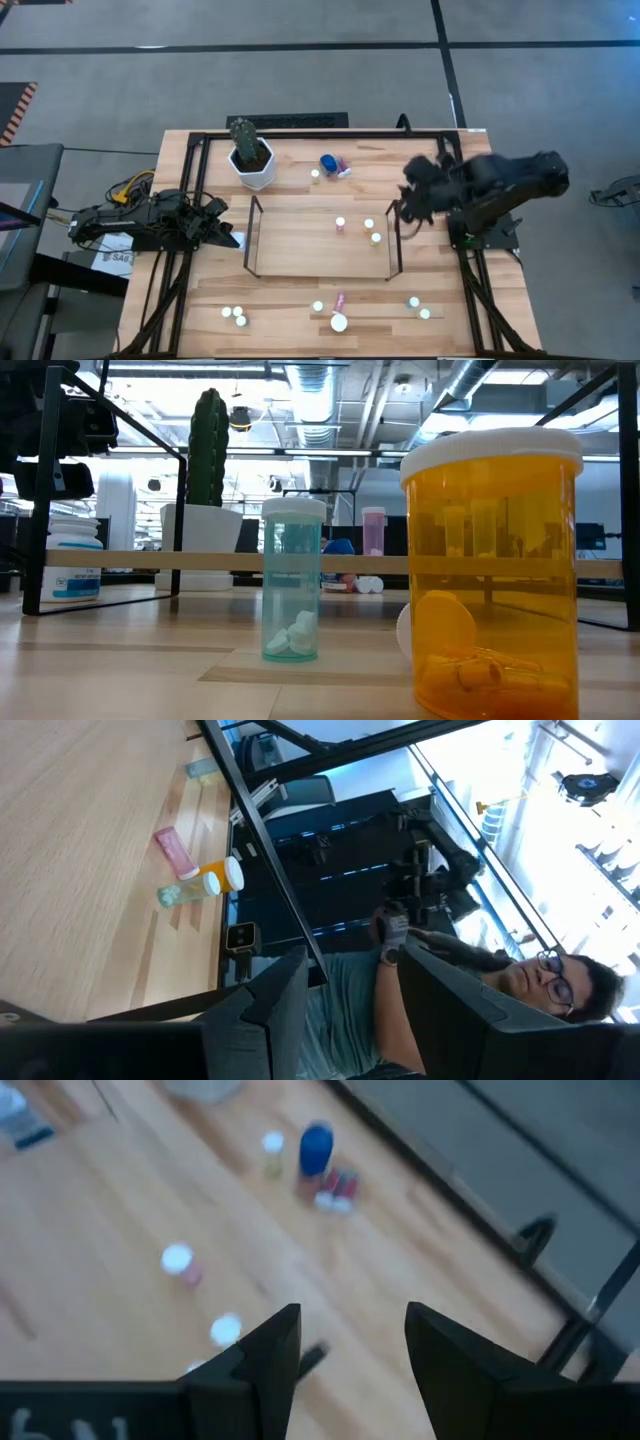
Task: Pick and place medicine bottles onto shelf by color
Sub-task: Adjust the shelf
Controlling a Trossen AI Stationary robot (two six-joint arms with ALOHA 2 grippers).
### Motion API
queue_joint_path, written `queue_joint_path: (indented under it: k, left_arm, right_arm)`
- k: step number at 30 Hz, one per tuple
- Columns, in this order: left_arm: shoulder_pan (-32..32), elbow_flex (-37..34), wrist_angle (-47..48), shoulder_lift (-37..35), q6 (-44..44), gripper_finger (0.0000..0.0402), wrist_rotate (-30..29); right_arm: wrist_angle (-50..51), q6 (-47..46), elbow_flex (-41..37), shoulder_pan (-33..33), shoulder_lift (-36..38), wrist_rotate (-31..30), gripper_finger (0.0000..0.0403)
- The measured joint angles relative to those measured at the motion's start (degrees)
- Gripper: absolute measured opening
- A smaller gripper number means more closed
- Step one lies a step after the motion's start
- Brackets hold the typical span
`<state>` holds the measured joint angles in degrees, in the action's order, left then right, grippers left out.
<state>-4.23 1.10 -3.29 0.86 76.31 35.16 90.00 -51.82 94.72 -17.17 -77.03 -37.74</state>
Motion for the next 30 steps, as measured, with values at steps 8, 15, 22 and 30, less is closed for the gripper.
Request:
queue_joint_path:
  k: [8,15,22,30]
  left_arm:
    - [0.0,0.0,0.0,0.0,0.0,0.0144,0.0]
    - [0.0,0.0,0.0,0.0,0.0,0.0144,0.0]
    - [0.0,0.0,0.0,0.0,0.0,0.0144,0.0]
    - [0.0,0.0,0.0,0.0,0.0,0.0144,0.0]
  right_arm:
    - [0.0,-11.7,-10.6,-6.6,5.7,5.3,0.0201]
    - [-2.2,-6.5,-10.6,-7.4,4.7,25.8,0.0206]
    - [-5.0,-5.7,-10.6,-12.1,0.0,33.2,0.02]
    - [-0.8,-9.5,-10.6,-21.3,3.5,33.0,0.0166]
